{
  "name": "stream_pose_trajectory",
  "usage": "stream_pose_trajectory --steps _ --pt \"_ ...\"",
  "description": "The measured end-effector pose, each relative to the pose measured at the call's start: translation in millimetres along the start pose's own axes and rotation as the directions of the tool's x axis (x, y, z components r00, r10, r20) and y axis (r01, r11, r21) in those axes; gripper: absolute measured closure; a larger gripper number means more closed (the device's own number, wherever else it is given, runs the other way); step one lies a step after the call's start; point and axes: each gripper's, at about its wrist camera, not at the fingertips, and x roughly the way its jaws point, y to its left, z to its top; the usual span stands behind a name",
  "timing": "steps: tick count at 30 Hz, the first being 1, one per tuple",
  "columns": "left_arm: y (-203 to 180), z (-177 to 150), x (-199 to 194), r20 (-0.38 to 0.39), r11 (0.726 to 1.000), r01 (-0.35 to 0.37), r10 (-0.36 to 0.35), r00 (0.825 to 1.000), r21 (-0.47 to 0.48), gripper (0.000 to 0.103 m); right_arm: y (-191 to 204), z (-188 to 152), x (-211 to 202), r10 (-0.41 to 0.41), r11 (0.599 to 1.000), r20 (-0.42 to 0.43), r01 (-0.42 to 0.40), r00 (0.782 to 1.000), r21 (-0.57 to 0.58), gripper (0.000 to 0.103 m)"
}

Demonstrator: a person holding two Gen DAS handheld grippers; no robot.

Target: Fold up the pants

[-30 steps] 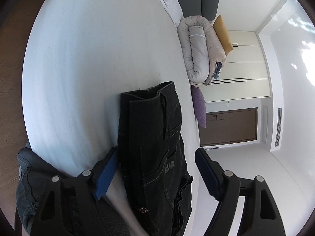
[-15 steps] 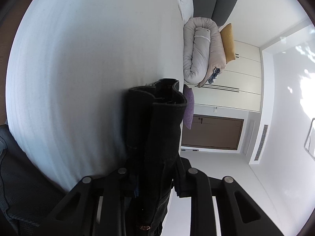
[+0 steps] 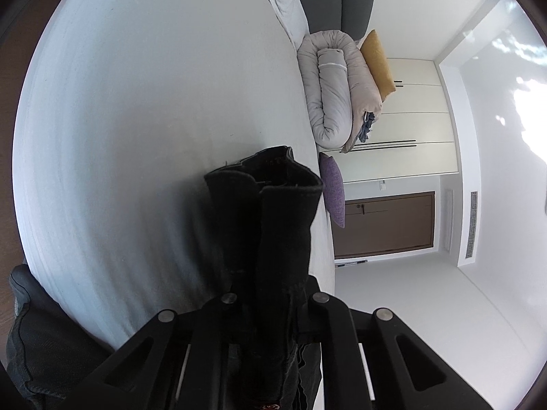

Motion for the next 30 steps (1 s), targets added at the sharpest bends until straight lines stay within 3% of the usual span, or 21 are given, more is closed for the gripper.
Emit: stream_pose_trajectory --steps 4,5,6,7,8,10,13,14,16,18,20,22,25,28,30 --pt "-11.9 -2.7 -0.3 0.009 0.996 -0.033 0.032 0.999 0.080 0.092 10.6 28.1 62.3 0.021 1.000 -0.089 -0.022 0.996 -0.011 0.093" --pt "-16.2 -4.8 -0.9 0.012 0.993 -0.044 0.043 0.999 0.110 0.092 5.7 32.1 74.6 0.036 0.999 -0.104 -0.034 0.994 0.017 0.081" --pt "-22.5 -7.4 -1.1 0.017 0.987 -0.055 0.053 0.998 0.149 0.092 -1.7 35.0 85.4 0.043 0.998 -0.111 -0.037 0.993 0.050 0.053" --pt "-28.6 -10.0 -1.0 0.020 0.981 -0.062 0.059 0.998 0.186 0.092 -9.9 36.3 92.8 0.039 0.996 -0.105 -0.030 0.994 0.085 0.038" --pt "-34.8 -12.9 -0.9 0.022 0.973 -0.068 0.065 0.998 0.222 0.092 -19.4 36.5 97.7 0.038 0.992 -0.085 -0.027 0.996 0.123 0.030" --pt "-48.6 -19.7 -1.6 0.026 0.951 -0.078 0.074 0.997 0.298 0.092 -24.5 36.2 100.7 0.063 0.991 -0.066 -0.055 0.996 0.125 0.030" --pt "-75.3 -33.4 -0.4 0.031 0.896 -0.097 0.093 0.995 0.432 0.093 -25.4 35.3 101.2 0.069 0.992 -0.074 -0.060 0.995 0.112 0.033" --pt "-85.2 -39.1 0.5 0.030 0.876 -0.095 0.091 0.995 0.473 0.093 -27.8 35.2 101.9 0.064 0.992 -0.077 -0.055 0.995 0.114 0.040" --pt "-106.9 -53.8 3.5 0.021 0.826 -0.082 0.085 0.996 0.558 0.093 -34.5 35.8 105.8 0.001 0.993 -0.104 0.011 0.995 0.115 0.066" --pt "-126.7 -69.3 8.2 0.005 0.773 -0.074 0.091 0.996 0.630 0.093 -47.1 39.2 110.6 -0.071 0.986 -0.139 0.090 0.988 0.140 0.103" --pt "-142.0 -81.7 9.6 -0.002 0.729 -0.063 0.089 0.996 0.681 0.093 -55.4 39.9 113.5 -0.083 0.978 -0.162 0.112 0.983 0.178 0.103" --pt "-158.0 -95.7 12.1 0.002 0.665 -0.065 0.095 0.995 0.744 0.093 -53.4 40.9 115.7 -0.110 0.978 -0.174 0.138 0.978 0.155 0.103" --pt "-177.1 -120.6 18.5 -0.004 0.557 -0.060 0.113 0.994 0.828 0.093 -55.2 37.7 115.7 -0.112 0.983 -0.149 0.132 0.982 0.130 0.103" --pt "-187.2 -152.0 27.6 -0.019 0.443 -0.049 0.147 0.989 0.895 0.093 -57.9 32.9 105.9 -0.049 0.991 -0.112 0.063 0.993 0.119 0.103" --pt "-189.5 -175.0 31.6 -0.026 0.365 -0.038 0.169 0.985 0.930 0.093 -59.8 31.0 93.7 -0.010 0.988 -0.086 0.023 0.996 0.151 0.095"
